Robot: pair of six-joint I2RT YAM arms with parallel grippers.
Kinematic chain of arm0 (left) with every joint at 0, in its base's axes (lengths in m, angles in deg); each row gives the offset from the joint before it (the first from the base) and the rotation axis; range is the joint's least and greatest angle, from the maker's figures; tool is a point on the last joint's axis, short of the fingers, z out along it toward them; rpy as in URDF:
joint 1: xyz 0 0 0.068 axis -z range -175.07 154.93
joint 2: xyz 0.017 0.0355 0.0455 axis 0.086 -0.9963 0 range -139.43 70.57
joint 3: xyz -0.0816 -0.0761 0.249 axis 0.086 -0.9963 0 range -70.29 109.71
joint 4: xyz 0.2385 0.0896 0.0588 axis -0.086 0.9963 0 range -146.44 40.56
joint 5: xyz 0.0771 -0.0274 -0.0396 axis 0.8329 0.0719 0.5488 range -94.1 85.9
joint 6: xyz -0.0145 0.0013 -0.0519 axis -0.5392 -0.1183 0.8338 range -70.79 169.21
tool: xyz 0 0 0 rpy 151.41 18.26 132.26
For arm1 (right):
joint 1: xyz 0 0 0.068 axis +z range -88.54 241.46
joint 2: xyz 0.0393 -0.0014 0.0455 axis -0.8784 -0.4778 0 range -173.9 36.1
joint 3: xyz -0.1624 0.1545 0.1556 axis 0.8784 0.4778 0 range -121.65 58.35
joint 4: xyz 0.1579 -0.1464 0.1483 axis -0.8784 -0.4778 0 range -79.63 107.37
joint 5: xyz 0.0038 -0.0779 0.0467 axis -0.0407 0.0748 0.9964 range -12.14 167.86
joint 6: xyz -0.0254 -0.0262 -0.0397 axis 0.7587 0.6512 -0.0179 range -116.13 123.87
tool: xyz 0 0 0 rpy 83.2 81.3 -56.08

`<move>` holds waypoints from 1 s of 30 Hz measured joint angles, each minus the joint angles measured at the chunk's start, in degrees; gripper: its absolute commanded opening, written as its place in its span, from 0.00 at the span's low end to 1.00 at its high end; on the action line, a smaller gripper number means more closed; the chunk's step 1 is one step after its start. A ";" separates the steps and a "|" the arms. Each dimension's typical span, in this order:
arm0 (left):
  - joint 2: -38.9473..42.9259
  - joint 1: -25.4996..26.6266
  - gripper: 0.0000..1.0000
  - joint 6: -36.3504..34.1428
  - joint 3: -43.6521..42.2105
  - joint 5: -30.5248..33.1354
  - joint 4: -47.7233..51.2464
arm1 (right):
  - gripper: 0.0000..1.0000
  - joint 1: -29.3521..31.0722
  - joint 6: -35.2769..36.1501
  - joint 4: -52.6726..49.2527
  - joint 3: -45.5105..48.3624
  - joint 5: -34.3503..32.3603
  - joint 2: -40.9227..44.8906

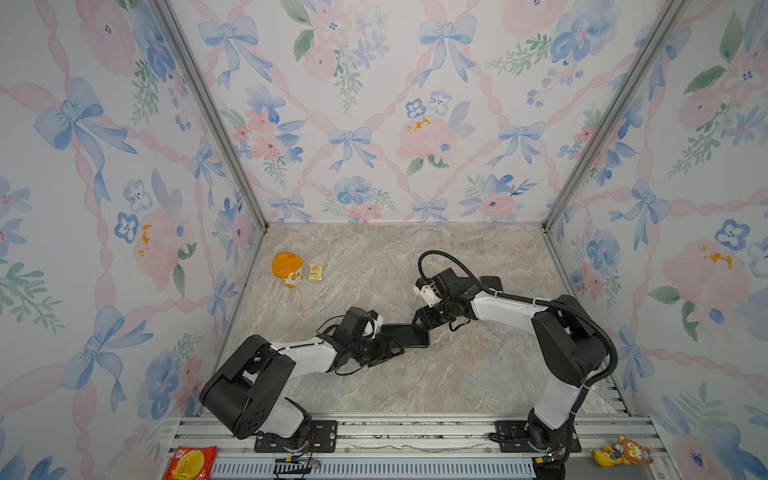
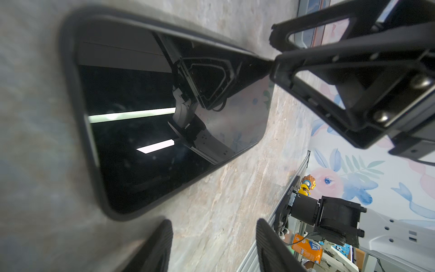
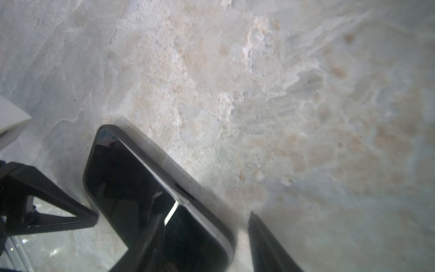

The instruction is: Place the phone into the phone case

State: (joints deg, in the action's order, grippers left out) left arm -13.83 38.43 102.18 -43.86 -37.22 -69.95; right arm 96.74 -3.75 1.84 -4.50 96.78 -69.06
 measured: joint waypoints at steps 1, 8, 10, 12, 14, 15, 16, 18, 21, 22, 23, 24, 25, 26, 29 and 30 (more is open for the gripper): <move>-0.70 -0.07 0.57 -0.07 0.52 0.00 -0.24 | 0.61 0.00 0.28 0.00 -0.44 0.37 -0.74; -5.99 -2.51 0.55 -1.84 4.15 -2.43 -1.86 | 0.58 0.00 1.05 0.02 -1.44 2.16 -2.10; -7.06 -3.19 0.54 -2.45 5.18 -2.89 -1.81 | 0.56 0.00 1.01 -0.20 -1.42 2.47 -2.10; -8.22 -3.69 0.51 -3.43 6.47 -2.97 -1.42 | 0.54 0.00 1.01 -0.17 -1.11 2.84 -2.10; -9.31 -4.20 0.49 -4.37 7.91 -2.95 -0.50 | 0.51 0.07 0.90 -0.15 -0.79 3.02 -1.88; -9.90 -4.46 0.48 -4.79 8.66 -2.97 -0.04 | 0.50 0.07 0.68 -0.22 -0.55 2.99 -1.68; -10.36 -4.70 0.47 -5.14 9.25 -2.95 0.35 | 0.48 0.09 0.46 -0.24 -0.22 2.95 -1.46; -11.08 -5.09 0.45 -5.84 10.16 -2.97 1.05 | 0.46 0.13 0.00 -0.26 0.59 2.95 -0.92; -12.07 -5.22 0.43 -6.51 11.43 -2.95 1.92 | 0.43 0.46 -1.01 -0.28 1.88 2.91 0.02; -12.46 -5.22 0.42 -6.73 11.89 -2.95 2.14 | 0.42 0.61 -1.46 -0.31 2.29 2.89 0.37; -12.74 -5.22 0.42 -6.82 12.28 -2.95 2.32 | 0.42 0.79 -1.97 -0.33 2.60 2.73 0.61; -13.07 -5.22 0.41 -6.93 12.68 -2.95 2.54 | 0.41 1.03 -2.49 -0.39 2.91 2.51 0.85; -13.35 -5.20 0.41 -6.93 13.03 -2.95 2.64 | 0.40 1.33 -3.19 -0.57 3.08 2.10 1.07; -13.60 -5.20 0.41 -6.95 13.33 -2.99 2.82 | 0.38 1.62 -3.96 -0.72 3.21 1.70 1.25; -14.38 -5.16 0.40 -6.93 14.34 -3.06 3.19 | 0.36 2.29 -7.19 -0.81 4.11 0.57 2.12; -14.73 -5.14 0.40 -6.95 14.71 -3.21 3.30 | 0.36 2.36 -8.55 -0.72 4.68 0.26 2.64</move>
State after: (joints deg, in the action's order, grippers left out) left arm -28.56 33.29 95.23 -29.15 -40.44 -66.65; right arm 99.10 -12.30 1.12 0.18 97.04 -66.42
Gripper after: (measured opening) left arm 0.404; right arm 0.365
